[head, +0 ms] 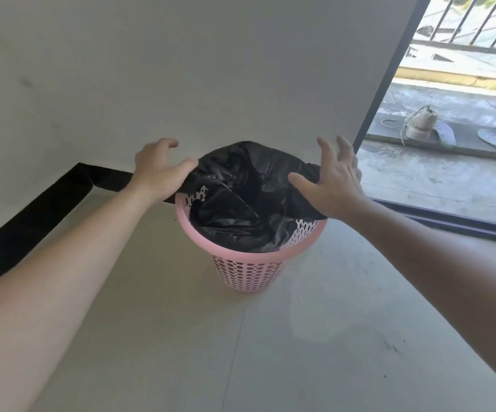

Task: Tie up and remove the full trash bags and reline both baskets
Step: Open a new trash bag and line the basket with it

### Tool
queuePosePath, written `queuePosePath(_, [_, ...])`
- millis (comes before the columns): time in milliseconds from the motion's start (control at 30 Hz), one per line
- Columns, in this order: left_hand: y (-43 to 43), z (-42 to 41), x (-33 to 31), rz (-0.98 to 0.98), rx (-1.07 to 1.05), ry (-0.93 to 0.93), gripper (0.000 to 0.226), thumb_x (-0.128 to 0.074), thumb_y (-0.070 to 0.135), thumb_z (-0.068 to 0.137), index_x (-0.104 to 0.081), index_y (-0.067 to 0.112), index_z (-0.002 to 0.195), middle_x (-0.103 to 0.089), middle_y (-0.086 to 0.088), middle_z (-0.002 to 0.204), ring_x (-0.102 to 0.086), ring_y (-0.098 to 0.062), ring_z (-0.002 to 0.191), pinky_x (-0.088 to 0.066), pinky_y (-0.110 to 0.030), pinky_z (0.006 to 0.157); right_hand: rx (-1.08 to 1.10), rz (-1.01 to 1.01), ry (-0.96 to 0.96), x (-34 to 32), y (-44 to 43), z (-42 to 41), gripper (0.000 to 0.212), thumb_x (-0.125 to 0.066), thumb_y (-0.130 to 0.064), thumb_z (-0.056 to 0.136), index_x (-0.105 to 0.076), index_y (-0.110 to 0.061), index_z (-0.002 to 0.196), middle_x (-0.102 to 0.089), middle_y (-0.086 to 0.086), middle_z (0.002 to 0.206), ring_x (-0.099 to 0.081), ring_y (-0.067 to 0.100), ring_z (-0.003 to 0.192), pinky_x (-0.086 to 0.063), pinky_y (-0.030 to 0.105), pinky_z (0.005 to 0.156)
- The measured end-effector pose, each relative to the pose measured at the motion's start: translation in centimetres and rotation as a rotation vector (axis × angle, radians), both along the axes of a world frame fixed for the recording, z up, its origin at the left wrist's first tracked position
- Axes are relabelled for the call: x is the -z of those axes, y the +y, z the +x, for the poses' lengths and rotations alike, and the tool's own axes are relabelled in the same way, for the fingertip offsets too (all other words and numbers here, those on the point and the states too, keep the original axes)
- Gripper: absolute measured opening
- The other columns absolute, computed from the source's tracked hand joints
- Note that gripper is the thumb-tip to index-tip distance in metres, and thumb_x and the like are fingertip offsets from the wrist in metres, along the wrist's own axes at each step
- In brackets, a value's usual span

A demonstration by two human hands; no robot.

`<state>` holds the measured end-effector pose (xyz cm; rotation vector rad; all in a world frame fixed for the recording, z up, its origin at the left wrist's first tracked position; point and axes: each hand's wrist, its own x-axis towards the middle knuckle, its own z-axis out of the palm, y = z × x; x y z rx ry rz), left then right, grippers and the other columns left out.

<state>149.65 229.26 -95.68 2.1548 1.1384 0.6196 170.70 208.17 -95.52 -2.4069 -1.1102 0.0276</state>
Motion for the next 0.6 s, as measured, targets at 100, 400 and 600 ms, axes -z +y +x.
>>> queuePosePath(100, [-1.0,-1.0,-1.1,0.303,0.284,0.197,0.071,-0.067,0.064,0.07,-0.056,0.03,0.131,-0.049,0.001,0.136,-0.033,-0.025,0.133,-0.029,-0.045,0.11,-0.422,0.032,-0.369,-1.7,-0.4,-2.1,0.071,-0.062,-0.049,0.084,-0.036,-0.031,0.147,-0.038,0.007,0.146,-0.034,0.027,0.136,-0.026,0.05,0.115])
queuePosePath(400, [-1.6,-3.1,-1.7,0.621,0.402,0.175,0.022,-0.049,0.011,0.065,-0.067,0.019,0.074,-0.062,0.0,0.074,-0.057,-0.03,0.077,-0.046,-0.04,0.075,-0.499,-0.325,-0.364,-1.7,-2.5,-3.0,0.044,-0.055,-0.013,0.09,-0.06,-0.027,0.132,-0.063,-0.003,0.117,-0.063,0.022,0.105,-0.046,0.027,0.075])
queuePosePath(600, [-2.2,-5.7,-0.9,0.232,0.454,0.7,0.014,-0.063,0.024,0.079,-0.054,0.036,0.079,-0.058,0.012,0.078,-0.056,-0.021,0.081,-0.037,-0.031,0.071,-0.461,-0.41,-0.3,-2.2,-4.7,-2.4,0.045,-0.058,-0.017,0.089,-0.057,-0.03,0.133,-0.059,-0.003,0.114,-0.059,0.021,0.094,-0.044,0.026,0.067])
